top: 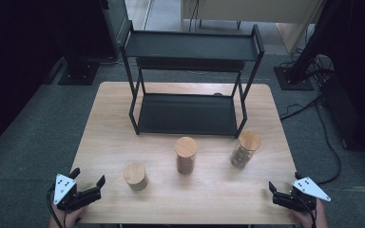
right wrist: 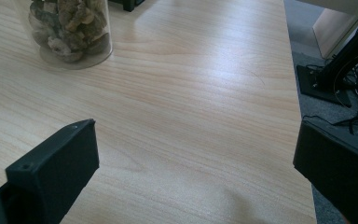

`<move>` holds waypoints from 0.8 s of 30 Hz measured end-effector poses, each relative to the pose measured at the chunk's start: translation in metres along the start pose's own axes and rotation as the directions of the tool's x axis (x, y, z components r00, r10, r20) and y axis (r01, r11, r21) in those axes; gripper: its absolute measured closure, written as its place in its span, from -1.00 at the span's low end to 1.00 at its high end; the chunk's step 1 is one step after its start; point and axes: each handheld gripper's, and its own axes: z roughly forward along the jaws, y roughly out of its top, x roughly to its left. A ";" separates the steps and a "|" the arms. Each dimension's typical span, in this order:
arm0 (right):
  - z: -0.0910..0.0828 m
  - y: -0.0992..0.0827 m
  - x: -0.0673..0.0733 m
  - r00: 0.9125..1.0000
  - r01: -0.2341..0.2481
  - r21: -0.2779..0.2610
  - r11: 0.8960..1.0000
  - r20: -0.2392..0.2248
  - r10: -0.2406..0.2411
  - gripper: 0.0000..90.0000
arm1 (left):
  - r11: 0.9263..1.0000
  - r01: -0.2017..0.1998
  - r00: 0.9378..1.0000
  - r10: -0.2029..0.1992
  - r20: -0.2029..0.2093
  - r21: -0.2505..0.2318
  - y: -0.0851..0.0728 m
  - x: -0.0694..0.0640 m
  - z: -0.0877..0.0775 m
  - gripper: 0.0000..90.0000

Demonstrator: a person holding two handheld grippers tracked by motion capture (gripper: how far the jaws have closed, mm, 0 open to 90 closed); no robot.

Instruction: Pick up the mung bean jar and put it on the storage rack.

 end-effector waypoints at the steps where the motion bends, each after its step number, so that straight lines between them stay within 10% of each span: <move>1: 0.000 0.000 0.000 1.000 0.000 0.002 1.000 0.001 0.000 -1.00 | 1.000 -0.009 1.000 0.009 0.009 0.002 0.000 -0.004 0.001 -0.92; 24: 0.001 0.000 0.003 1.000 0.013 0.010 1.000 0.025 -0.014 -1.00 | 0.999 -0.052 0.996 0.052 0.078 -0.001 0.001 -0.043 0.012 -0.92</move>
